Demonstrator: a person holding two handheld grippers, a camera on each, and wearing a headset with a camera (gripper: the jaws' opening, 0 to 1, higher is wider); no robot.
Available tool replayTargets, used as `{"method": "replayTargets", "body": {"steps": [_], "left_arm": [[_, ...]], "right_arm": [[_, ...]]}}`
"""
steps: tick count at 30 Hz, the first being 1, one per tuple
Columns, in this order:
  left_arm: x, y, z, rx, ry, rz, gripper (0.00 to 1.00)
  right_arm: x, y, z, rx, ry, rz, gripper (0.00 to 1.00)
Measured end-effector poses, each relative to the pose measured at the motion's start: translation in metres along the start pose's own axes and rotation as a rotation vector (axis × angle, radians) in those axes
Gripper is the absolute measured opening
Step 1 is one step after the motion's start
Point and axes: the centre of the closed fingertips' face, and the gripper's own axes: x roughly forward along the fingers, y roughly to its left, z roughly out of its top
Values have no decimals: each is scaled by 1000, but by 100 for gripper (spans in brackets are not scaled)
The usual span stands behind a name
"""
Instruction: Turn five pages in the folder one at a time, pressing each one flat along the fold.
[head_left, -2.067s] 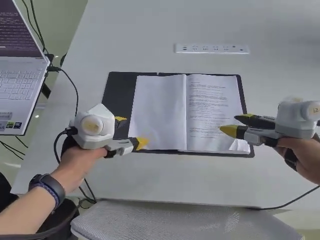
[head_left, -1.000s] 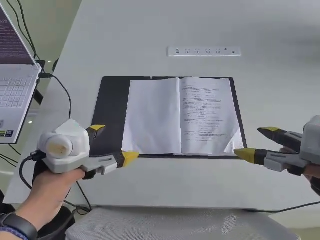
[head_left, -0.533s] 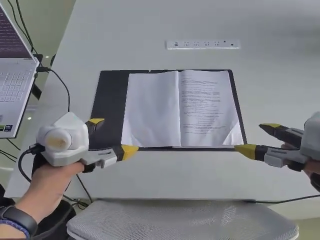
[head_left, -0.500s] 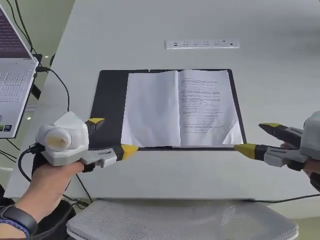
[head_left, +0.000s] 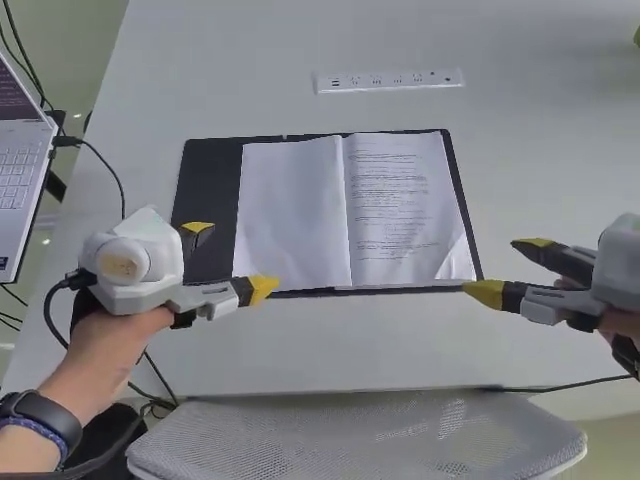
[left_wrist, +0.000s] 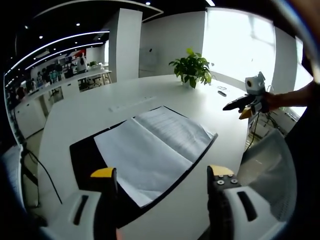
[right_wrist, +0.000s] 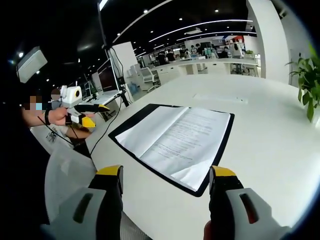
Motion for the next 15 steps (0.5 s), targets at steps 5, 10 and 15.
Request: {"method": "replayTargets", "body": {"steps": [5, 10, 15], "left_arm": [[14, -7, 8, 18, 0, -28, 73], [31, -15, 16, 41, 3, -62, 73], [49, -25, 28, 50, -6, -96, 73]], "right_arm": [[-2, -1, -2, 11, -3, -10, 69], [-4, -2, -4, 19, -6, -17, 69], [-7, -2, -3, 24, -12, -24, 68]]}}
